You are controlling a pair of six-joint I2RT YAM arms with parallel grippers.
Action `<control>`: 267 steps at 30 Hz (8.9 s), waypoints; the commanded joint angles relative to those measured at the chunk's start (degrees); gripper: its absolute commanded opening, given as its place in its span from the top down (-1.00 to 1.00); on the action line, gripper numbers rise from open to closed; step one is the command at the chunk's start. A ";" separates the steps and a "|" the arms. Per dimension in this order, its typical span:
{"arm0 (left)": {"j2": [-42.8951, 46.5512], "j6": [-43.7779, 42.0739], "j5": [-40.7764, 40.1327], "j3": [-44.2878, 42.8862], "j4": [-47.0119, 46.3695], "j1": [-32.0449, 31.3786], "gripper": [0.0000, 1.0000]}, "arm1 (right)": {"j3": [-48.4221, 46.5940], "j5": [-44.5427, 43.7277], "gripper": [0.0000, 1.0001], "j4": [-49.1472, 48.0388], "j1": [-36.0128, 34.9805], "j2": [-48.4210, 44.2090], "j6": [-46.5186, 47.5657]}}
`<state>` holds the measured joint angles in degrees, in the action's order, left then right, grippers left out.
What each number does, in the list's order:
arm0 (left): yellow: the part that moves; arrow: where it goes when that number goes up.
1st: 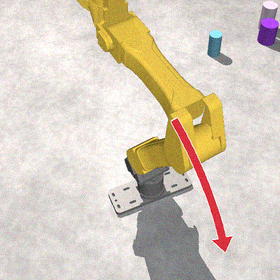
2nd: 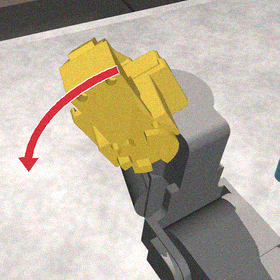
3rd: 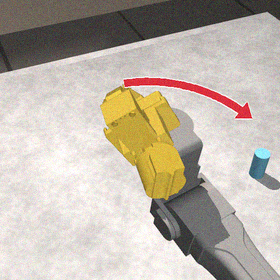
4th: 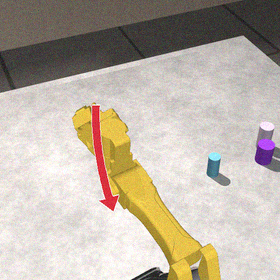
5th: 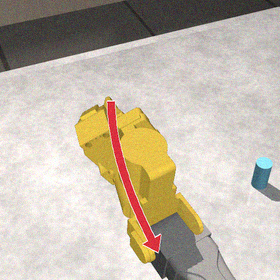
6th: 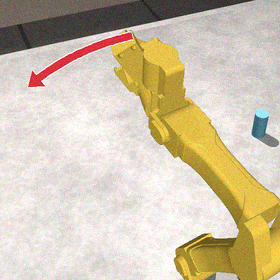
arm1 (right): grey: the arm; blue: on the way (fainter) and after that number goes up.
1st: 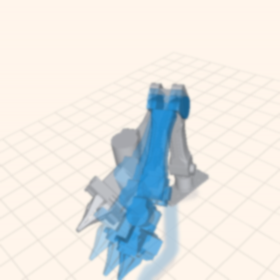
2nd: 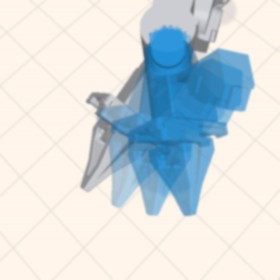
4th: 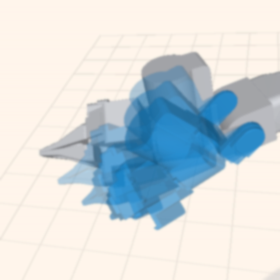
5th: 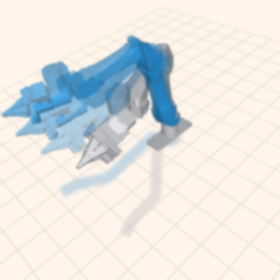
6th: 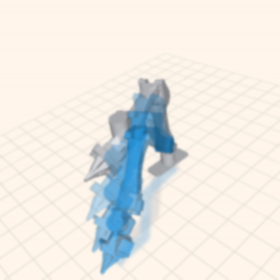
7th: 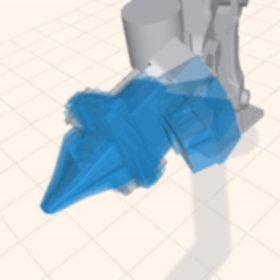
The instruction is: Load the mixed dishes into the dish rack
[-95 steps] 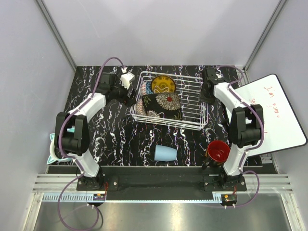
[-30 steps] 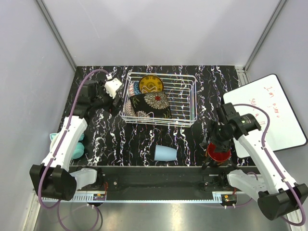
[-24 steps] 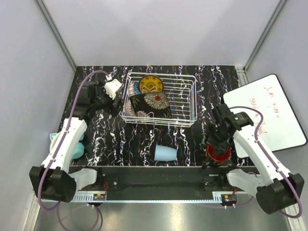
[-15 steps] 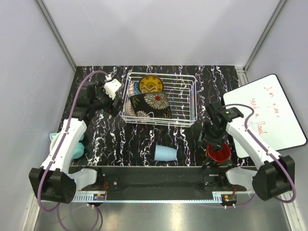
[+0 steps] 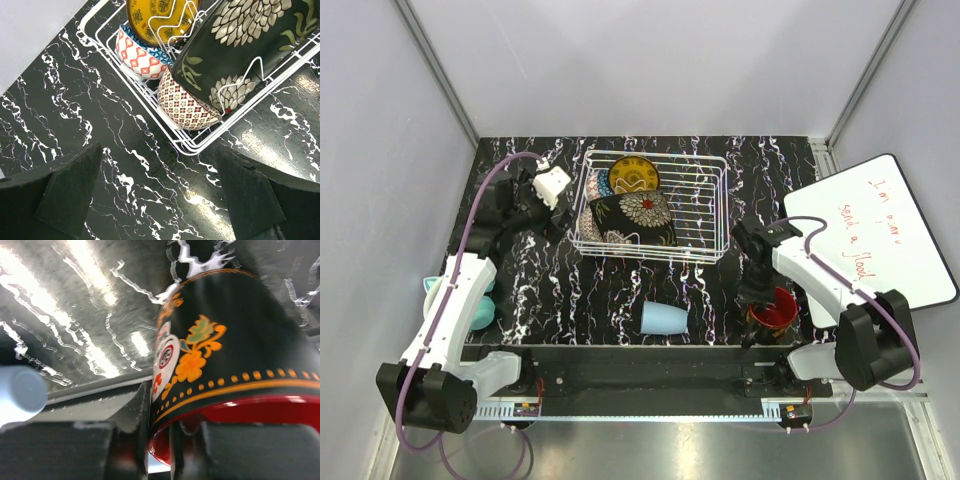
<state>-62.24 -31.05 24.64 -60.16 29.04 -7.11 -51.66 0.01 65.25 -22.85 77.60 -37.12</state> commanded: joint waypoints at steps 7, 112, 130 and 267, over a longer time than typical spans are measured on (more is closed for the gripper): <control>-4.82 5.29 -3.29 -6.71 0.93 0.17 -0.98 | -1.33 5.08 1.00 -6.19 -1.05 -6.31 2.93; -38.83 93.28 43.55 -44.78 -49.42 -12.75 1.00 | -31.84 36.90 0.96 -123.36 -7.38 20.92 -24.31; -39.72 70.94 44.17 -54.28 -28.40 -10.20 1.00 | -23.23 32.07 -0.62 -105.78 -6.24 11.17 -12.19; -53.00 10.03 8.66 -68.51 1.72 -16.36 -0.98 | -7.36 -5.70 -1.00 -26.60 -1.20 -20.85 19.01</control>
<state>-124.25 -25.30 33.69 -124.60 31.68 -27.75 -46.48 -2.07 23.44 -18.48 44.01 -25.23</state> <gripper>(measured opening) 0.987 0.994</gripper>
